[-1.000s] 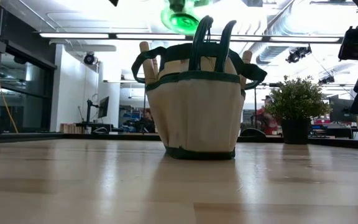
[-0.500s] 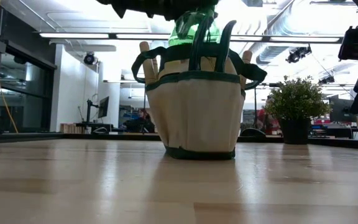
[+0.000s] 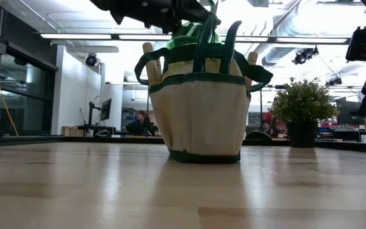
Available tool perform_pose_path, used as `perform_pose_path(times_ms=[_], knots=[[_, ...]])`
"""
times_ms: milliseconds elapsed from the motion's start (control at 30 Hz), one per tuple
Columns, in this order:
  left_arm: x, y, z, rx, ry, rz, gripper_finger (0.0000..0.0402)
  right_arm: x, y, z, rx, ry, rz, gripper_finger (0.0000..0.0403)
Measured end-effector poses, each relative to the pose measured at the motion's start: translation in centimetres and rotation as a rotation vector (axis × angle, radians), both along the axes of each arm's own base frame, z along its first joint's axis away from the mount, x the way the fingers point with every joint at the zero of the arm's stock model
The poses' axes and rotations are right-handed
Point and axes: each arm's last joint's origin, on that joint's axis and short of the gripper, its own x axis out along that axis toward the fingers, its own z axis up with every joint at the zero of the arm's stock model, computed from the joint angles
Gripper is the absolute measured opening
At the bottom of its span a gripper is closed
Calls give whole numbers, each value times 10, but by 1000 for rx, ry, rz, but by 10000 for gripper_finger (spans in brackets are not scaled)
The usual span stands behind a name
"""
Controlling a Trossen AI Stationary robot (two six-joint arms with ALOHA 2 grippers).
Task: Pick & Place Garden tools in Gardening bag
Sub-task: Put the green spray bottle into the white gardening bag
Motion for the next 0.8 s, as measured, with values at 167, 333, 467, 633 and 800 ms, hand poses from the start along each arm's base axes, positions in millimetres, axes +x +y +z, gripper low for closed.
perform_pose_path(times_ms=[167,333,467,633,800], knots=[[-1,1,-6,-61,21,45,133,0,0,0,0,0,0,197],[-1,-4,-10,-97,36,102,135,0,0,0,0,0,0,197],[-2,-6,-12,-88,24,148,147,0,0,0,0,0,0,197],[-2,-10,-15,-95,21,158,151,0,0,0,0,0,0,197],[-2,-19,-16,-84,36,133,154,0,0,0,0,0,0,197]])
